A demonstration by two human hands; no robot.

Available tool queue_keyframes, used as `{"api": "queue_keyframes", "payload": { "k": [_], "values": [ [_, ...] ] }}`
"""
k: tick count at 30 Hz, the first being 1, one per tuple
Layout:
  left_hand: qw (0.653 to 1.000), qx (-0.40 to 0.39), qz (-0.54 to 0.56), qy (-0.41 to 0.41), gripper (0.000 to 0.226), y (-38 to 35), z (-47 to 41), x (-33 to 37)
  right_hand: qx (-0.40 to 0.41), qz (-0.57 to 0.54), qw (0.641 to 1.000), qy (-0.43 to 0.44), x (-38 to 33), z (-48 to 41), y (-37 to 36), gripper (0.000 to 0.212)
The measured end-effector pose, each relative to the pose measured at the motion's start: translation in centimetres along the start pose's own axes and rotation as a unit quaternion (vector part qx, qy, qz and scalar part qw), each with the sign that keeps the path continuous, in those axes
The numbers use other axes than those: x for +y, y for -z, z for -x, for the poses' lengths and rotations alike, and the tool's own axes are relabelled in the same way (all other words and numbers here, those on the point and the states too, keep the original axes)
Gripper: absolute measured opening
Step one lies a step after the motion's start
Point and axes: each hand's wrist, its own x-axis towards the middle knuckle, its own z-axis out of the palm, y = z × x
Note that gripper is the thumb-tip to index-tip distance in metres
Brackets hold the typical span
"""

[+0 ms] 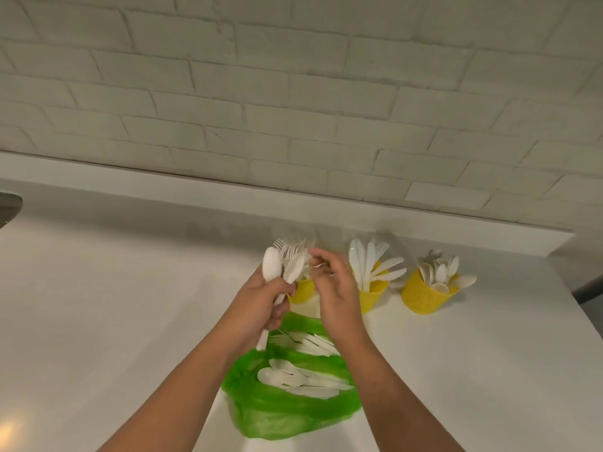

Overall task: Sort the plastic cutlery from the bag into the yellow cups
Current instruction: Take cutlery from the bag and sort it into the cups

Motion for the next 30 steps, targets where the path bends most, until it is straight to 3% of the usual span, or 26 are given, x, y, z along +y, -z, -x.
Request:
{"api": "queue_keyframes", "payload": {
  "k": [1, 3, 7, 11, 14, 17, 22, 27, 30],
  "values": [
    [0.997, 0.003, -0.070, -0.022, 0.022, -0.3, -0.1, -0.2, -0.037, -0.074, 0.995, -0.051, -0.5, 0.5, -0.3, 0.032],
    [0.975, 0.016, -0.202, -0.093, 0.019, -0.7, -0.1, -0.6, -0.079, -0.119, 0.986, -0.088, -0.3, 1.4, -0.7, 0.030],
    [0.902, 0.040, -0.367, -0.222, 0.030, -0.2, 0.0, -1.7, 0.002, -0.080, 0.994, -0.070, 0.2, 1.7, -0.2, 0.015],
    [0.838, 0.068, -0.483, -0.245, 0.046, -0.1, -0.3, -2.2, 0.031, -0.067, 0.993, -0.088, -0.4, 1.2, 0.3, 0.018],
    [0.856, 0.078, -0.457, -0.227, 0.045, -0.6, -0.5, -2.0, -0.013, -0.088, 0.991, -0.102, -1.0, 1.0, 0.3, 0.014],
    [0.855, 0.088, -0.465, -0.210, 0.041, -0.5, -0.9, -1.7, -0.053, -0.140, 0.982, -0.116, -1.1, 1.4, 0.6, 0.033],
    [0.808, 0.050, -0.550, -0.204, 0.042, -0.6, -1.3, -1.8, -0.107, 0.013, 0.992, -0.072, -0.8, 1.5, 0.8, 0.021],
    [0.861, 0.010, -0.468, -0.201, 0.039, -0.6, -1.5, -2.5, -0.090, 0.072, 0.992, -0.047, -1.4, 0.9, 1.6, 0.016],
    [0.857, -0.015, -0.466, -0.219, 0.031, 0.2, -1.6, -2.4, -0.086, 0.093, 0.991, -0.035, -2.1, 0.2, 2.5, 0.013]
  ]
}}
